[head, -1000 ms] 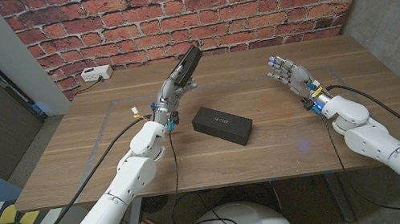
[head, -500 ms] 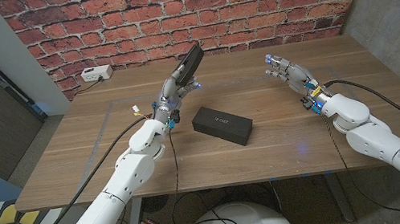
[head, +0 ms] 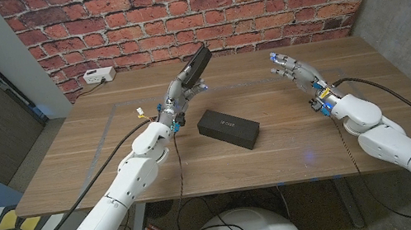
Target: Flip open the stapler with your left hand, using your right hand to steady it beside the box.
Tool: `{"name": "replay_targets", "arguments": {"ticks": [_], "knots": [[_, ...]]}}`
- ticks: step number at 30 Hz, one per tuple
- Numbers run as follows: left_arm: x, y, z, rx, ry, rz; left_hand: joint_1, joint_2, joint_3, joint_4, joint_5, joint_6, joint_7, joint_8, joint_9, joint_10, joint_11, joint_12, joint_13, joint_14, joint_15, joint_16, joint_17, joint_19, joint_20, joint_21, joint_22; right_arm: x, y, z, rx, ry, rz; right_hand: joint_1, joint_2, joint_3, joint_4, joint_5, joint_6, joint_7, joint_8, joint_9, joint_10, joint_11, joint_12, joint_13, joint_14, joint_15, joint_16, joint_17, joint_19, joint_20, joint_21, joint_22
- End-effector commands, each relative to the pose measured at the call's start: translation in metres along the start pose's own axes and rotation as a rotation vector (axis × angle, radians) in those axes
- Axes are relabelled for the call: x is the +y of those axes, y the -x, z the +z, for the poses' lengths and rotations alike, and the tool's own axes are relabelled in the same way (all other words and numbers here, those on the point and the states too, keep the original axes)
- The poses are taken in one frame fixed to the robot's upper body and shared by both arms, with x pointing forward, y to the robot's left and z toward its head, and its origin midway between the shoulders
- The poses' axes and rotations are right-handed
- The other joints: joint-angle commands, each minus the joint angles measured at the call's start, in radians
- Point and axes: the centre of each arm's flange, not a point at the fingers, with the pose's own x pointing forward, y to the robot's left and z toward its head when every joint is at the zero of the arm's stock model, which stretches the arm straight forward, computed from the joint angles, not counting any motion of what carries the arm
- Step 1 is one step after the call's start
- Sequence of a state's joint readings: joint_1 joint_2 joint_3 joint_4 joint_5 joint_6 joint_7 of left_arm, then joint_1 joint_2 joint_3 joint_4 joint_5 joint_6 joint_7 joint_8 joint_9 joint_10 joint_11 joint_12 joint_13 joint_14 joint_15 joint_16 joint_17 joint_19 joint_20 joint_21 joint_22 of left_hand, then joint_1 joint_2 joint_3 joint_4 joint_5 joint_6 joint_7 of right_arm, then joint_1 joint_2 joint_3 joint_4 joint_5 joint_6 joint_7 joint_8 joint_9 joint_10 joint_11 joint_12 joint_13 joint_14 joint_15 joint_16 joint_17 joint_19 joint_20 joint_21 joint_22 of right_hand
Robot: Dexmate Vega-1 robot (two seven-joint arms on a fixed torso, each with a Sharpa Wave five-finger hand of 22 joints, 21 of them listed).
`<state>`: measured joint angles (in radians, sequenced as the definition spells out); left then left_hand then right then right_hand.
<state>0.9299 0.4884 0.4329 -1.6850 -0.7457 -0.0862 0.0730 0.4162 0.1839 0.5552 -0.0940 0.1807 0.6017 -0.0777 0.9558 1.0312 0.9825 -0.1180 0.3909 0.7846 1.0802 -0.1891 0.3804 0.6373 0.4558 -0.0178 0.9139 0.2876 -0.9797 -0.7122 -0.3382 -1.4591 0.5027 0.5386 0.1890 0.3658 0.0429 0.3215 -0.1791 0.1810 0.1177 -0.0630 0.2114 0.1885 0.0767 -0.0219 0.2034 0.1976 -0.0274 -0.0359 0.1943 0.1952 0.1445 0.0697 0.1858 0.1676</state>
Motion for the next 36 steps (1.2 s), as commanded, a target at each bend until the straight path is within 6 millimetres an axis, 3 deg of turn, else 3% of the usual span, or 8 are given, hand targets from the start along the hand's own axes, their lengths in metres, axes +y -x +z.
{"name": "replay_targets", "arguments": {"ticks": [1, 4, 7, 11, 17, 30, 33, 36], "knots": [[0.002, 0.001, 0.002, 0.060, 0.013, -0.009, -0.003, 0.013, 0.231, 0.222, 0.004, 0.003, -0.016, 0.007, 0.009, -0.001, -0.008, -0.010, -0.007, -0.020, -0.016, -0.018, -0.014, -0.025, 0.006, 0.003, -0.002, 0.008, 0.000, 0.018, -0.011, 0.141, 0.044, 0.016, -0.008, 0.001, -0.001, 0.007, 0.009, -0.008, 0.007, 0.003, -0.003, -0.004, -0.004, 0.006, -0.015, -0.039, 0.001, 0.000, -0.012, -0.010, -0.005, 0.002], [0.003, 0.000, 0.002, 0.067, 0.036, -0.009, -0.005, 0.012, 0.232, 0.223, 0.004, -0.001, -0.019, 0.009, 0.012, -0.004, -0.008, -0.012, -0.008, -0.022, -0.016, -0.022, -0.018, -0.023, 0.004, 0.007, -0.004, 0.011, 0.000, 0.023, -0.019, 0.190, 0.047, 0.034, -0.010, 0.005, -0.001, 0.009, 0.009, -0.013, 0.007, 0.004, -0.009, -0.004, -0.005, 0.006, -0.023, -0.039, -0.001, 0.000, -0.019, -0.011, -0.006, 0.002], [0.002, 0.000, 0.001, 0.083, 0.038, -0.002, -0.011, 0.007, 0.237, 0.224, 0.003, -0.001, -0.025, 0.012, 0.002, 0.004, -0.016, -0.016, -0.013, -0.004, -0.030, -0.042, -0.052, 0.085, -0.046, 0.061, -0.017, 0.015, -0.001, 0.025, -0.039, 0.186, 0.058, 0.082, -0.020, 0.012, 0.001, 0.014, 0.057, -0.040, 0.020, 0.005, 0.017, -0.052, 0.006, 0.006, -0.020, -0.051, 0.005, -0.001, -0.015, -0.031, 0.000, 0.001], [-0.002, -0.002, 0.001, 0.088, 0.048, -0.023, -0.016, 0.006, 0.243, 0.221, 0.003, 0.013, -0.032, 0.020, -0.007, 0.010, -0.021, -0.015, -0.011, 0.025, -0.032, -0.046, -0.068, 0.152, -0.057, 0.093, -0.033, 0.019, -0.001, 0.030, -0.053, 0.228, 0.056, 0.107, -0.024, 0.015, 0.002, 0.015, 0.073, -0.040, 0.023, 0.005, 0.036, -0.070, 0.011, 0.006, -0.014, -0.065, 0.009, -0.001, -0.007, -0.053, 0.003, 0.001], [-0.005, -0.005, 0.005, 0.086, 0.064, -0.049, -0.018, 0.005, 0.245, 0.220, 0.003, 0.016, -0.029, 0.024, -0.008, 0.016, -0.023, -0.014, -0.011, 0.026, -0.031, -0.044, -0.064, 0.157, -0.059, 0.100, -0.038, 0.023, 0.000, 0.036, -0.068, 0.264, 0.063, 0.124, -0.027, 0.017, 0.003, 0.016, 0.068, -0.035, 0.018, 0.005, 0.030, -0.057, 0.007, 0.006, -0.014, -0.069, 0.009, -0.002, -0.008, -0.058, 0.002, 0.000], [-0.013, -0.010, 0.007, 0.118, 0.064, -0.053, -0.019, 0.010, 0.251, 0.215, 0.000, 0.013, -0.025, 0.036, 0.001, 0.023, -0.024, -0.010, -0.002, 0.023, -0.029, -0.043, -0.051, 0.122, -0.043, 0.103, -0.045, 0.036, 0.007, 0.051, -0.130, 0.414, 0.026, 0.156, -0.028, 0.022, 0.002, 0.018, 0.048, -0.044, 0.007, 0.005, 0.024, -0.063, 0.003, 0.006, -0.020, -0.080, 0.007, -0.002, -0.012, -0.063, 0.000, 0.000], [-0.015, -0.011, 0.004, 0.134, 0.087, -0.056, -0.018, 0.010, 0.252, 0.214, 0.000, 0.010, -0.021, 0.041, 0.007, 0.029, -0.020, -0.008, -0.004, 0.021, -0.029, -0.043, -0.047, 0.119, -0.042, 0.107, -0.047, 0.039, 0.007, 0.053, -0.136, 0.454, 0.028, 0.193, -0.031, 0.025, 0.005, 0.018, 0.050, -0.046, 0.005, 0.006, 0.037, -0.065, 0.007, 0.006, -0.009, -0.104, 0.011, -0.003, 0.022, -0.110, 0.010, -0.001], [-0.016, -0.012, 0.005, 0.145, 0.070, -0.063, -0.017, 0.012, 0.255, 0.211, -0.001, 0.008, -0.017, 0.045, 0.011, 0.035, -0.016, -0.002, 0.001, 0.044, -0.029, -0.032, -0.040, 0.131, -0.044, 0.118, -0.049, 0.043, 0.006, 0.056, -0.138, 0.486, 0.038, 0.208, -0.032, 0.026, 0.006, 0.018, 0.054, -0.046, 0.005, 0.006, 0.045, -0.068, 0.009, 0.006, 0.000, -0.110, 0.014, -0.003, 0.041, -0.125, 0.014, -0.001]]}}
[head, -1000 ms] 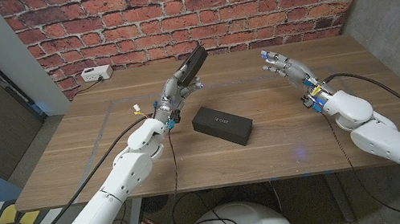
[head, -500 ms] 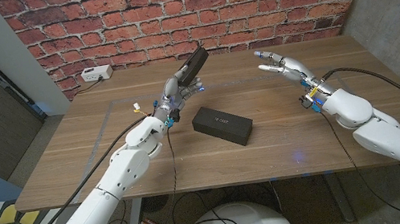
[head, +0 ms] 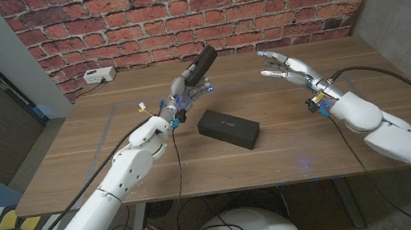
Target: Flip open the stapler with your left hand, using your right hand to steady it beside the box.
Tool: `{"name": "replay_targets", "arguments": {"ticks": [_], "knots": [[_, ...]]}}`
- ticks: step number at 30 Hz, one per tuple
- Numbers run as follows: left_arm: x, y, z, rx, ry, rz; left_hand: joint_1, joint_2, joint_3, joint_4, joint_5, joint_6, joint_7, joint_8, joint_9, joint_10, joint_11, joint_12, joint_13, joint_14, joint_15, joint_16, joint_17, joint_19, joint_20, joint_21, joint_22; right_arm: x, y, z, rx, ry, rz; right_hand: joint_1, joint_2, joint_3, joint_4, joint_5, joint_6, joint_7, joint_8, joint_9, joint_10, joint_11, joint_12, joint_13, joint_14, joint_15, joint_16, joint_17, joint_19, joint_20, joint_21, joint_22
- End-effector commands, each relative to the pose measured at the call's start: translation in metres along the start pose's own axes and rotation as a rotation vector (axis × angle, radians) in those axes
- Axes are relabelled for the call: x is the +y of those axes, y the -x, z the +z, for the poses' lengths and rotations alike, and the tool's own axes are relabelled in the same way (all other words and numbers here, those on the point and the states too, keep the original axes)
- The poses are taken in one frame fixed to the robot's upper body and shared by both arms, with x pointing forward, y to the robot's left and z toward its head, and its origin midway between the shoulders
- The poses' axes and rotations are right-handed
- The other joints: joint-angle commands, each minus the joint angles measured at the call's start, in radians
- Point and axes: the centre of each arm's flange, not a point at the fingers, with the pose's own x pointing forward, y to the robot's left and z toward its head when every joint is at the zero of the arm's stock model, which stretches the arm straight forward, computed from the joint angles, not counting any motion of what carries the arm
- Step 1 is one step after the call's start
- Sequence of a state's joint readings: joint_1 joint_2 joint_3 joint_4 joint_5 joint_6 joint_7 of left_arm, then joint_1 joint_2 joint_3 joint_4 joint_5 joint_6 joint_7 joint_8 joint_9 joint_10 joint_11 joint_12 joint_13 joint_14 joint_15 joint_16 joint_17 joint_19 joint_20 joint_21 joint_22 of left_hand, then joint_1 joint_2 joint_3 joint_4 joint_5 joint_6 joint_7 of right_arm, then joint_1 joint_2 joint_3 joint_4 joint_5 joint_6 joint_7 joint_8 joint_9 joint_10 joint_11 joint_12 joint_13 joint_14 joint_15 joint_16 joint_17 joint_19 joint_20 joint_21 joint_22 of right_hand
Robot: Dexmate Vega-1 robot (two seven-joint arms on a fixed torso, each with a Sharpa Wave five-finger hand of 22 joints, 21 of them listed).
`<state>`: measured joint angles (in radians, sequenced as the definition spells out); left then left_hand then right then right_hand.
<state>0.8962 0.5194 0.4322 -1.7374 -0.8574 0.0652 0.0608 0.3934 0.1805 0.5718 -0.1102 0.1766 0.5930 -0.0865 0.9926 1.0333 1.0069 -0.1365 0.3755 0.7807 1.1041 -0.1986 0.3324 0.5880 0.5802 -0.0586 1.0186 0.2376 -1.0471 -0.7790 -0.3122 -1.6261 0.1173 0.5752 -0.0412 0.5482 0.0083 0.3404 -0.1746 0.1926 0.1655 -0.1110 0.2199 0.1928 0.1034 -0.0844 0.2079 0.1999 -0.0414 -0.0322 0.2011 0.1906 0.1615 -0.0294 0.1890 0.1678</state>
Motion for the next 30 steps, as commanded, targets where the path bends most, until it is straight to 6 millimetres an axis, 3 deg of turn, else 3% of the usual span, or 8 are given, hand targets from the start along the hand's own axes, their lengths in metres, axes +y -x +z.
{"name": "replay_targets", "arguments": {"ticks": [1, 10, 30], "knots": [[-0.006, -0.005, -0.001, 0.046, 0.003, -0.012, 0.006, 0.016, 0.239, 0.227, 0.003, 0.016, -0.008, 0.010, 0.010, 0.014, 0.000, 0.015, 0.007, 0.019, -0.020, 0.016, 0.011, 0.007, -0.005, 0.016, 0.001, 0.009, 0.000, 0.018, -0.035, 0.155, -0.001, 0.027, 0.002, 0.007, 0.002, 0.006, 0.006, 0.002, -0.004, 0.002, 0.019, -0.005, 0.004, 0.003, 0.016, -0.114, 0.008, 0.001, 0.027, -0.027, 0.011, -0.002], [-0.009, -0.005, -0.008, 0.055, 0.035, -0.043, 0.008, 0.015, 0.243, 0.224, 0.002, 0.012, 0.000, 0.018, 0.017, 0.003, 0.003, 0.014, 0.013, -0.003, -0.013, 0.010, 0.023, -0.021, 0.006, 0.021, 0.000, 0.014, -0.002, 0.034, -0.069, 0.309, -0.011, 0.044, 0.001, 0.008, 0.002, 0.006, 0.009, -0.001, -0.004, 0.002, 0.022, -0.007, 0.004, 0.003, 0.020, -0.114, 0.008, 0.001, 0.044, -0.033, 0.013, -0.002], [-0.018, -0.006, -0.018, 0.074, 0.031, -0.089, 0.011, 0.013, 0.244, 0.216, -0.001, 0.019, 0.002, 0.030, 0.016, 0.042, 0.013, 0.039, 0.021, 0.000, 0.000, 0.018, 0.051, -0.045, 0.016, 0.042, -0.006, 0.016, -0.003, 0.050, -0.116, 0.430, -0.030, 0.076, 0.004, 0.011, 0.004, 0.007, 0.007, -0.012, -0.007, 0.003, 0.021, -0.020, 0.001, 0.004, 0.021, -0.121, 0.006, 0.000, 0.045, -0.024, 0.005, -0.003]]}}
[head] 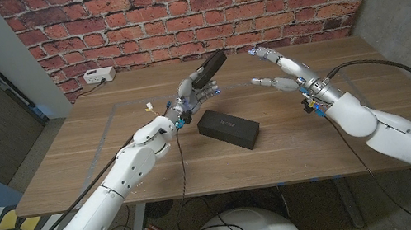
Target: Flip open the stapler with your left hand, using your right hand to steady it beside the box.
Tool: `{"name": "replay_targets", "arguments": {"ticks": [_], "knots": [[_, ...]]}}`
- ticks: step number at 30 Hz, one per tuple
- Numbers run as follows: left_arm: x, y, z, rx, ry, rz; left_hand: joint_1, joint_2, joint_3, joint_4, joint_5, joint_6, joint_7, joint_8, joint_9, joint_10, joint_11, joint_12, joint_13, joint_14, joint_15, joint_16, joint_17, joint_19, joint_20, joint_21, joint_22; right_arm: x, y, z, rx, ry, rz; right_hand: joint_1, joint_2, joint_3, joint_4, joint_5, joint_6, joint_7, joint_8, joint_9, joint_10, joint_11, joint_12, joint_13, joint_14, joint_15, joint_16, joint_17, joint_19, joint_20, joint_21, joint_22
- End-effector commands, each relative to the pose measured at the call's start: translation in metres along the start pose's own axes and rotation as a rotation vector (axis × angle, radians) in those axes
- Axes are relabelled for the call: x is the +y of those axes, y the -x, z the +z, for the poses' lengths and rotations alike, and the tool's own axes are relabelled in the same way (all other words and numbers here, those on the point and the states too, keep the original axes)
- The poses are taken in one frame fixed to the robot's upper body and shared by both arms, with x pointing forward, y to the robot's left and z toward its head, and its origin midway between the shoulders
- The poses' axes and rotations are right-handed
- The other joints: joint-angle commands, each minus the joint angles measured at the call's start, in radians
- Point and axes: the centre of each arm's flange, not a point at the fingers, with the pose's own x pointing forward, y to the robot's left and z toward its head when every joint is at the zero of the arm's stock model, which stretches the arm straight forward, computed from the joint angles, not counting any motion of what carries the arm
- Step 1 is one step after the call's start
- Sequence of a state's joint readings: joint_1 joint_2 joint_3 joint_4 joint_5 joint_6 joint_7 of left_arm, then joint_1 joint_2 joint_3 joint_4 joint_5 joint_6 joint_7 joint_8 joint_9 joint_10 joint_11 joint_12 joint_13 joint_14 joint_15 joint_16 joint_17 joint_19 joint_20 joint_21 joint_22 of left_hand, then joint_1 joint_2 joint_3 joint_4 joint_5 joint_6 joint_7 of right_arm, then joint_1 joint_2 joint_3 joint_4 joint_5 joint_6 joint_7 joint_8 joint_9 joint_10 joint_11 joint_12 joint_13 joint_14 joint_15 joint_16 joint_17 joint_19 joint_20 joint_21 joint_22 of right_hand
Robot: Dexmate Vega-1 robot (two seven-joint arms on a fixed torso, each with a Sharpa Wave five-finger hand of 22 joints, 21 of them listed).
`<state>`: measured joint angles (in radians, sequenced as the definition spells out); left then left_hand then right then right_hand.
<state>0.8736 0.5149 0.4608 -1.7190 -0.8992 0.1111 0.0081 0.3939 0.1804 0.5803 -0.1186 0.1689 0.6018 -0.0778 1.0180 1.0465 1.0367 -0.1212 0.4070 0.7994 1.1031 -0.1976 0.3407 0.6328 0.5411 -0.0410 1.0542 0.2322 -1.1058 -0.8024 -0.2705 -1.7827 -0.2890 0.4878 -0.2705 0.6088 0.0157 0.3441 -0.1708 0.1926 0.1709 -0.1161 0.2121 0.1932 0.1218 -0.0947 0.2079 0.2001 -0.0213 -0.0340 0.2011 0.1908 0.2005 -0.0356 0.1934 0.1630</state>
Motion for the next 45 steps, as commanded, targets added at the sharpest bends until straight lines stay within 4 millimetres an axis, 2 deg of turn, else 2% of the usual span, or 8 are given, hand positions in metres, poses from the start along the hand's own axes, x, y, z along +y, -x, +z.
{"name": "replay_targets", "arguments": {"ticks": [1, 13, 15, 19, 20, 27, 35, 45], "knots": [[-0.005, -0.001, -0.005, 0.017, -0.004, -0.019, 0.011, 0.013, 0.236, 0.223, 0.007, 0.014, -0.006, 0.004, -0.002, 0.025, -0.003, 0.013, 0.000, 0.003, 0.000, 0.011, 0.008, -0.006, 0.000, 0.009, -0.001, -0.001, -0.002, 0.012, -0.037, 0.082, -0.007, 0.018, -0.003, 0.007, 0.000, 0.007, 0.002, -0.008, 0.000, 0.003, 0.003, -0.011, 0.001, 0.003, 0.001, -0.123, 0.006, 0.000, 0.006, -0.019, 0.001, 0.002], [-0.010, -0.008, -0.012, 0.025, 0.020, -0.049, 0.010, 0.010, 0.231, 0.217, 0.006, 0.013, -0.006, 0.016, 0.009, 0.031, -0.007, 0.036, 0.018, 0.006, 0.001, 0.013, 0.027, -0.033, 0.010, 0.016, -0.007, 0.004, -0.005, 0.022, -0.045, 0.203, -0.011, 0.034, 0.000, 0.008, 0.002, 0.007, 0.002, -0.017, -0.001, 0.003, 0.001, -0.019, 0.000, 0.003, -0.001, -0.126, 0.005, 0.000, -0.004, -0.020, -0.005, 0.003], [-0.011, -0.009, -0.013, 0.021, 0.026, -0.057, 0.013, 0.010, 0.225, 0.209, 0.006, 0.009, -0.002, 0.018, 0.012, 0.037, 0.005, 0.055, 0.036, 0.028, 0.016, 0.031, 0.046, -0.053, 0.024, 0.018, -0.007, 0.004, -0.005, 0.021, -0.044, 0.205, -0.011, 0.036, 0.000, 0.008, 0.002, 0.007, 0.003, -0.018, 0.000, 0.003, 0.002, -0.022, 0.000, 0.003, -0.001, -0.126, 0.005, 0.001, -0.006, -0.019, -0.006, 0.003], [-0.012, -0.010, -0.014, 0.022, 0.026, -0.064, 0.026, 0.014, 0.204, 0.184, 0.006, 0.000, 0.001, 0.021, 0.022, 0.033, 0.008, 0.086, 0.081, 0.021, 0.024, 0.069, 0.106, -0.074, 0.026, 0.033, -0.004, 0.004, -0.007, 0.024, -0.047, 0.233, -0.013, 0.039, 0.000, 0.007, 0.003, 0.007, 0.004, -0.020, -0.001, 0.003, 0.002, -0.021, -0.001, 0.004, -0.001, -0.129, 0.005, 0.001, -0.007, -0.020, -0.007, 0.003], [-0.013, -0.010, -0.015, 0.023, 0.026, -0.065, 0.028, 0.016, 0.199, 0.183, 0.007, 0.005, 0.002, 0.016, 0.012, 0.028, 0.012, 0.096, 0.096, 0.014, 0.021, 0.079, 0.124, -0.082, 0.032, 0.039, -0.003, 0.004, -0.007, 0.025, -0.048, 0.240, -0.012, 0.040, 0.000, 0.007, 0.003, 0.007, 0.003, -0.020, -0.001, 0.003, 0.002, -0.021, -0.001, 0.004, -0.002, -0.129, 0.004, 0.001, -0.007, -0.020, -0.007, 0.003], [-0.013, -0.011, -0.017, 0.028, 0.030, -0.068, 0.031, 0.016, 0.191, 0.182, 0.007, 0.008, 0.005, 0.014, 0.009, 0.026, 0.012, 0.113, 0.123, 0.002, 0.020, 0.096, 0.156, -0.091, 0.034, 0.050, -0.002, 0.004, -0.011, 0.031, -0.054, 0.270, -0.001, 0.044, 0.000, 0.005, 0.005, 0.006, 0.003, -0.020, -0.002, 0.004, 0.002, -0.023, -0.001, 0.004, -0.004, -0.128, 0.004, 0.001, -0.014, -0.017, -0.010, 0.003], [-0.015, -0.012, -0.023, 0.073, 0.049, -0.050, 0.037, 0.022, 0.196, 0.184, 0.009, 0.037, 0.017, 0.013, -0.009, 0.051, 0.024, 0.097, 0.077, -0.017, 0.031, 0.105, 0.178, -0.106, 0.052, 0.063, -0.004, 0.002, -0.016, 0.036, -0.069, 0.310, -0.004, 0.048, 0.001, 0.002, 0.009, 0.005, 0.004, -0.024, -0.002, 0.004, 0.000, -0.031, -0.003, 0.004, -0.011, -0.126, 0.001, 0.001, -0.025, -0.012, -0.013, 0.004], [-0.018, -0.012, -0.028, 0.095, 0.061, -0.050, 0.049, 0.022, 0.210, 0.181, 0.006, 0.050, 0.029, 0.019, -0.009, 0.066, 0.036, 0.076, 0.035, -0.020, 0.040, 0.090, 0.146, -0.115, 0.061, 0.076, -0.007, 0.001, -0.018, 0.036, -0.069, 0.387, -0.026, 0.058, 0.009, -0.004, 0.017, 0.005, 0.054, -0.058, 0.014, 0.005, 0.017, -0.051, 0.003, 0.005, -0.008, -0.130, 0.005, 0.003, -0.033, -0.002, -0.012, 0.004]]}}
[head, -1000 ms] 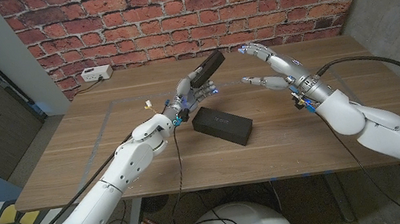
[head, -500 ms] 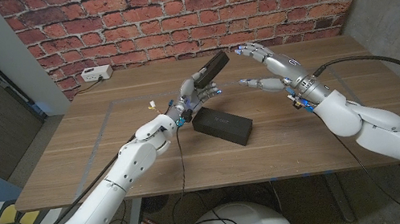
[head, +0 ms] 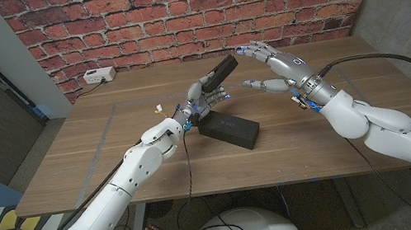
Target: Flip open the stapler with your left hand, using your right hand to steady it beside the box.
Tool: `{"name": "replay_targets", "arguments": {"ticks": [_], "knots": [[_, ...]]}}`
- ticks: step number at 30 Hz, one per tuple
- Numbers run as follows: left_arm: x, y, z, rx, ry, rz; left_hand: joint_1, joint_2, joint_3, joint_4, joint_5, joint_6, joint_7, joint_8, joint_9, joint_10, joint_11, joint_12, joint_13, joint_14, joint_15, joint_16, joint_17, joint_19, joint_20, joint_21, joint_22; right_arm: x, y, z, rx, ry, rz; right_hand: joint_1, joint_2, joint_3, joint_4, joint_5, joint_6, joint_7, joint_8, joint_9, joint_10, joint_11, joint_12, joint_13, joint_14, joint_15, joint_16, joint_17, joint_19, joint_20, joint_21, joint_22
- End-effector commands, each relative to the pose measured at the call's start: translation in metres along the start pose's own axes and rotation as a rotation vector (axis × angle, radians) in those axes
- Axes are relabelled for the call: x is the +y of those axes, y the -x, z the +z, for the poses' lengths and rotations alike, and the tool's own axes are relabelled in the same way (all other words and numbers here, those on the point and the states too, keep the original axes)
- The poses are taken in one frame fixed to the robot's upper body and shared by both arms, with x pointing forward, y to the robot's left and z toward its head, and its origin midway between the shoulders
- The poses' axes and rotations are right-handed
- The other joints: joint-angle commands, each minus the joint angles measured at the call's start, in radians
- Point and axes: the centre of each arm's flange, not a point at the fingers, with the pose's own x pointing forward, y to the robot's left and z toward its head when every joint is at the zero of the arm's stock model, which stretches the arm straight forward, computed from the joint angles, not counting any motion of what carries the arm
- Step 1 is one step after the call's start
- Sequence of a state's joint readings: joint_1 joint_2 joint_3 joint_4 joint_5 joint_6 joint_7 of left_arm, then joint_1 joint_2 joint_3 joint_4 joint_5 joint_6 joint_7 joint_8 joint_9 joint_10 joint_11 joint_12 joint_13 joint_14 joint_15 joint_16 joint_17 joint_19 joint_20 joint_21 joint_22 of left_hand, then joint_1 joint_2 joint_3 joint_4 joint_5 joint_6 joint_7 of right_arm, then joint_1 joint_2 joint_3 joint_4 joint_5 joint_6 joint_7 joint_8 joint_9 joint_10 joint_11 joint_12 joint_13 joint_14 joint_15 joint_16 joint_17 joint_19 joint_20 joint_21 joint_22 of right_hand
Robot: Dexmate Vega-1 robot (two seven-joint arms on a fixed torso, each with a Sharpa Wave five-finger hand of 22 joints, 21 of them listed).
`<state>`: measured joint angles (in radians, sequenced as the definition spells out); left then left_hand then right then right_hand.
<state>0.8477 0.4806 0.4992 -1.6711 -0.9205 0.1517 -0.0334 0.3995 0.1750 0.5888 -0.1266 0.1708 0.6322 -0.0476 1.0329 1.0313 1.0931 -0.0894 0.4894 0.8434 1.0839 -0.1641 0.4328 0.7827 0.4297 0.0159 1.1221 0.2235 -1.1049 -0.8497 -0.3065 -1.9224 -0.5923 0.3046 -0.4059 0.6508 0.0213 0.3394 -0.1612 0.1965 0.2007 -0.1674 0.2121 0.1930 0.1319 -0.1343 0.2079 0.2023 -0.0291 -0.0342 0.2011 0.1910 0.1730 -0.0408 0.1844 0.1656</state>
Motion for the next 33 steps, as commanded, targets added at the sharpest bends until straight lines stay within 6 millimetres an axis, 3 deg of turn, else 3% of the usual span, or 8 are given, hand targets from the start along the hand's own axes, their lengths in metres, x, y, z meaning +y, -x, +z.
{"name": "replay_targets", "arguments": {"ticks": [1, 10, 33], "knots": [[-0.005, -0.002, -0.006, 0.029, 0.019, -0.004, 0.044, 0.027, 0.203, 0.188, 0.004, 0.021, -0.003, 0.005, 0.007, 0.011, 0.003, -0.007, -0.012, -0.001, 0.007, -0.003, -0.005, -0.004, 0.005, 0.009, 0.002, -0.001, -0.004, 0.002, -0.006, 0.081, -0.006, 0.017, 0.004, 0.000, 0.008, 0.001, 0.029, -0.008, 0.015, 0.005, 0.007, -0.011, 0.003, 0.003, 0.000, -0.130, 0.005, 0.003, -0.006, 0.003, -0.003, 0.002], [-0.011, -0.006, -0.008, 0.006, 0.059, -0.056, 0.051, 0.027, 0.209, 0.183, 0.003, 0.026, -0.006, 0.012, 0.014, 0.019, 0.009, -0.020, -0.037, 0.003, 0.009, -0.002, -0.012, -0.008, 0.010, 0.018, 0.000, 0.001, -0.006, 0.004, -0.015, 0.134, -0.013, 0.021, 0.009, -0.004, 0.011, 0.001, 0.065, -0.024, 0.025, 0.006, 0.011, -0.012, 0.003, 0.004, -0.001, -0.131, 0.006, 0.003, -0.008, 0.002, -0.002, 0.002], [-0.021, -0.013, -0.012, 0.029, 0.074, -0.111, 0.061, 0.024, 0.213, 0.170, 0.005, 0.036, -0.009, 0.029, 0.034, 0.044, -0.001, -0.011, -0.034, 0.018, 0.010, 0.017, -0.009, -0.017, 0.011, 0.043, -0.004, 0.012, -0.008, 0.012, -0.035, 0.333, -0.022, 0.094, 0.034, 0.005, -0.003, 0.009, 0.101, -0.053, 0.022, 0.006, 0.030, -0.061, 0.003, 0.005, 0.005, -0.160, 0.007, 0.001, -0.001, -0.023, 0.002, 0.002]]}}
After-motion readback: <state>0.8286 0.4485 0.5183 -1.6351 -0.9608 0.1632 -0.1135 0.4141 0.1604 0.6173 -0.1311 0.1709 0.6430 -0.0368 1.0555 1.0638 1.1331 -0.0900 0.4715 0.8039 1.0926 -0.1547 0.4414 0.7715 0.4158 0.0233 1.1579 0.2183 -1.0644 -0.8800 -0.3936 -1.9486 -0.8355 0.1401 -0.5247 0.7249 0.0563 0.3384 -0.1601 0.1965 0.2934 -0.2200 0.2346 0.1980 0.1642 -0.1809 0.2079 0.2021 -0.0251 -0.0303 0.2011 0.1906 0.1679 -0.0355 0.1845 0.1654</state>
